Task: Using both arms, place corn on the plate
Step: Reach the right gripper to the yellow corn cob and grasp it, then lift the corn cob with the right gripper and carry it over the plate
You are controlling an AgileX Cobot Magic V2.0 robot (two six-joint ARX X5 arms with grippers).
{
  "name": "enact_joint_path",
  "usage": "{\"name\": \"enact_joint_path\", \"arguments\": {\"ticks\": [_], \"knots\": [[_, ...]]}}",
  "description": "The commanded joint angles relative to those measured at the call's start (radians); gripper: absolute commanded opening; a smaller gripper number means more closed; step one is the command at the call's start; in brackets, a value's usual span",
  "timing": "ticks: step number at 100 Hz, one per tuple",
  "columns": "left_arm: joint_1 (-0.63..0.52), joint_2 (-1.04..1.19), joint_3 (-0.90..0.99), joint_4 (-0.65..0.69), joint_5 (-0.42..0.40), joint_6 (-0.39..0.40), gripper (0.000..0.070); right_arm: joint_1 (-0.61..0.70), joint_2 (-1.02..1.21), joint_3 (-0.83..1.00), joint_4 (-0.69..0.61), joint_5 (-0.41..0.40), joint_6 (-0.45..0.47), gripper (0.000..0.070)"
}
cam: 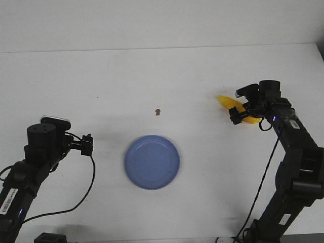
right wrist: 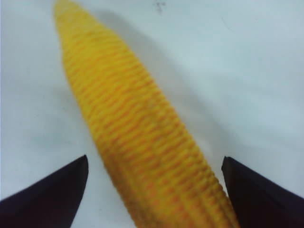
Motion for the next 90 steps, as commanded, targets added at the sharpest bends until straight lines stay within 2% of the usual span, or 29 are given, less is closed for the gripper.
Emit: {"name": "enact_joint_path", "arguments": {"ticks": [1, 12, 17, 23, 29, 45, 61, 76, 90], "knots": [[-0.002, 0.009, 0.005, 0.008, -0.003, -0.006, 0.0622, -0.004, 0.039, 0.023, 0.001, 0.002, 0.014, 0.0564], [-0.002, 0.009, 0.005, 0.008, -0.003, -0.006, 0.0622, -0.004, 0.044, 0.023, -0.005, 0.004, 0.020, 0.0489], [-0.002, 0.009, 0.005, 0.008, -0.003, -0.006, 0.0622, -0.004, 0.044, 0.023, -0.003, 0.004, 0.020, 0.0360], [-0.002, 0.009, 0.005, 0.008, -0.003, -0.006, 0.0622, -0.003, 0.043, 0.023, -0.003, 0.004, 0.020, 0.0148], [-0.002, 0.009, 0.005, 0.008, -0.003, -0.006, 0.0622, -0.004, 0.043, 0.023, -0.008, 0.003, 0.027, 0.0057], [-0.002, 0.009, 0.005, 0.009, -0.003, -0.006, 0.0622, -0.004, 0.034, 0.023, -0.018, -0.013, 0.066, 0.0057], [-0.002, 0.009, 0.005, 0.010, -0.003, -0.004, 0.0622, 0.004, -0.029, 0.023, -0.027, -0.104, 0.090, 0.0057], [-0.002, 0.009, 0.005, 0.010, -0.003, -0.004, 0.0621, 0.043, -0.128, 0.023, -0.042, -0.105, 0.139, 0.0057], [-0.002, 0.009, 0.005, 0.019, -0.003, -0.005, 0.0622, 0.125, -0.221, 0.023, -0.114, -0.123, 0.156, 0.0072]]}}
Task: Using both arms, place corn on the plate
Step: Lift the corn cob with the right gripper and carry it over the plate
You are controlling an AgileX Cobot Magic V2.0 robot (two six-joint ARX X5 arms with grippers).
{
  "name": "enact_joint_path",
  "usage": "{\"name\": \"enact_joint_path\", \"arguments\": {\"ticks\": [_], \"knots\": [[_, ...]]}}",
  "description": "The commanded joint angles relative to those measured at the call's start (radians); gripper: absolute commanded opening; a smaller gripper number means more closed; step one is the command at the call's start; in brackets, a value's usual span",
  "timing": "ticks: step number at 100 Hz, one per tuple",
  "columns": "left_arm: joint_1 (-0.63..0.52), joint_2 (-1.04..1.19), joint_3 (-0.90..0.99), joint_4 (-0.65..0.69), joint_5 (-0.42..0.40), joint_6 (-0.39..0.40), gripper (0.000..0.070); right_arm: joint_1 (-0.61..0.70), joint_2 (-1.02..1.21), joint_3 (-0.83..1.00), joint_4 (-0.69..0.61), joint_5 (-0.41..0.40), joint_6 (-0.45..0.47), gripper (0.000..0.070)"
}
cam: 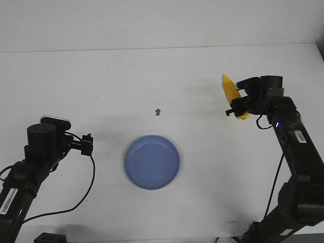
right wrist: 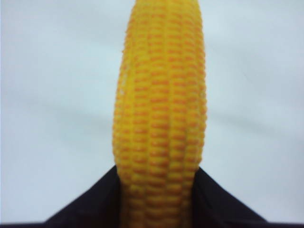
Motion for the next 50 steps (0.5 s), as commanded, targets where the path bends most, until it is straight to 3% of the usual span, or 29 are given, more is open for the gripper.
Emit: {"name": "enact_joint_path", "arguments": {"ticks": [1, 21, 39, 50], "knots": [[-0.002, 0.009, 0.005, 0.013, -0.003, -0.005, 0.0622, 0.043, -0.018, 0.018, -0.032, -0.019, 0.023, 0.0073], [-0.002, 0.009, 0.005, 0.019, -0.003, -0.005, 0.0622, 0.224, -0.098, 0.018, -0.133, -0.007, 0.054, 0.0074], [-0.002, 0.009, 0.005, 0.018, -0.003, -0.005, 0.0621, 0.410, -0.102, 0.015, -0.239, 0.084, 0.097, 0.0079], [-0.002, 0.009, 0.005, 0.018, -0.003, -0.005, 0.0622, 0.520, -0.101, 0.006, -0.225, 0.113, 0.120, 0.0080]]}}
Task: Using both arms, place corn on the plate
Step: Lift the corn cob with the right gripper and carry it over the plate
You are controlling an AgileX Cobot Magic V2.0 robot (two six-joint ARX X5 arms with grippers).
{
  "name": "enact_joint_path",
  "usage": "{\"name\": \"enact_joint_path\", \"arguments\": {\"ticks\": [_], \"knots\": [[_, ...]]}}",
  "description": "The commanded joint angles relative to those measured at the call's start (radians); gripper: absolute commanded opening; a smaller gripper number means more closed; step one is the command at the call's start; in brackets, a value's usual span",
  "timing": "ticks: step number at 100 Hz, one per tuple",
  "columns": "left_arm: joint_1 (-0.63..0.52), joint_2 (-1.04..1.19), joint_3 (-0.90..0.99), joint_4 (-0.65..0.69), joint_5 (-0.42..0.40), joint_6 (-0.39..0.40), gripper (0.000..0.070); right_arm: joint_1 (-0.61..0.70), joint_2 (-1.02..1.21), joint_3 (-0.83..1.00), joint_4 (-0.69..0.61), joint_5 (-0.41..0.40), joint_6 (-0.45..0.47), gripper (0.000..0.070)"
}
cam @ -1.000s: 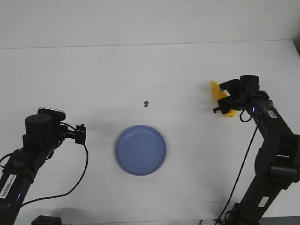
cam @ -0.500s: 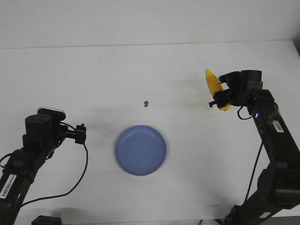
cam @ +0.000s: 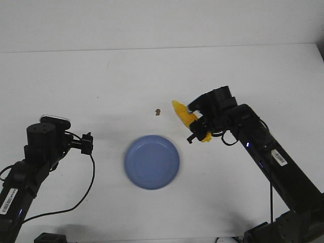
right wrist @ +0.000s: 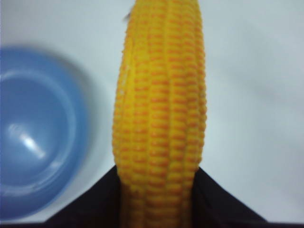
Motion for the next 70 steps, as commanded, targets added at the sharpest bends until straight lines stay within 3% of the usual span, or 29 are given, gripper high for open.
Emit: {"name": "enact_joint_path", "arguments": {"ticks": [1, 30, 70], "knots": [[-0.002, 0.009, 0.005, 0.003, -0.003, -0.005, 0.0622, 0.067, 0.010, 0.008, 0.025, 0.007, 0.038, 0.0080], [-0.002, 0.009, 0.005, 0.003, -0.003, -0.005, 0.0622, 0.261, 0.025, 0.005, 0.152, 0.009, 0.142, 0.0080], [-0.002, 0.009, 0.005, 0.003, -0.003, -0.013, 0.0622, 0.323, 0.152, 0.002, 0.116, 0.064, 0.209, 0.0079]]}}
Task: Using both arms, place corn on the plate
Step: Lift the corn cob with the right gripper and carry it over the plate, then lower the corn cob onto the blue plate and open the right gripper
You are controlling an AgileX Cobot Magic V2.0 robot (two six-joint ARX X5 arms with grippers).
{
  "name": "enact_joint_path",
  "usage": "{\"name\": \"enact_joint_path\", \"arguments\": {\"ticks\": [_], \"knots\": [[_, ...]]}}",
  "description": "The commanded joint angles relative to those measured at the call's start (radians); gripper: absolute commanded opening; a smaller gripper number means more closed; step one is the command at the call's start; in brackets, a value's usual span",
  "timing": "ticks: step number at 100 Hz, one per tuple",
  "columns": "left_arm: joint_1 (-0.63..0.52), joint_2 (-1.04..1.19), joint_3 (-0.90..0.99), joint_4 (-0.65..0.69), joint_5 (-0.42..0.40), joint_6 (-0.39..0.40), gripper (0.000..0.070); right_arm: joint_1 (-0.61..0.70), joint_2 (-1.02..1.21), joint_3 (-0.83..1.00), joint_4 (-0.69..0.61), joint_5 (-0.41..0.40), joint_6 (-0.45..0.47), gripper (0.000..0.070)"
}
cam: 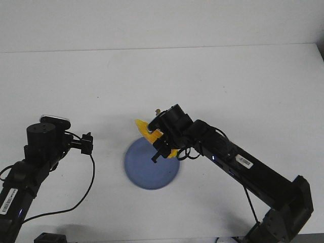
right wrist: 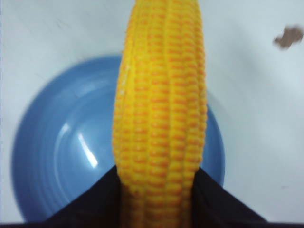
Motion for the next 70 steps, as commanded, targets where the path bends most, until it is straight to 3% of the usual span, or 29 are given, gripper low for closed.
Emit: {"name": "enact_joint_path", "arguments": {"ticks": [1, 70], "knots": [[-0.002, 0.009, 0.005, 0.003, -0.003, -0.010, 0.0622, 0.014, 0.040, 0.011, 0.000, 0.004, 0.023, 0.0080], [-0.002, 0.009, 0.005, 0.009, -0.003, -0.010, 0.0622, 0.083, 0.101, 0.010, -0.071, 0.003, 0.026, 0.0081]]}}
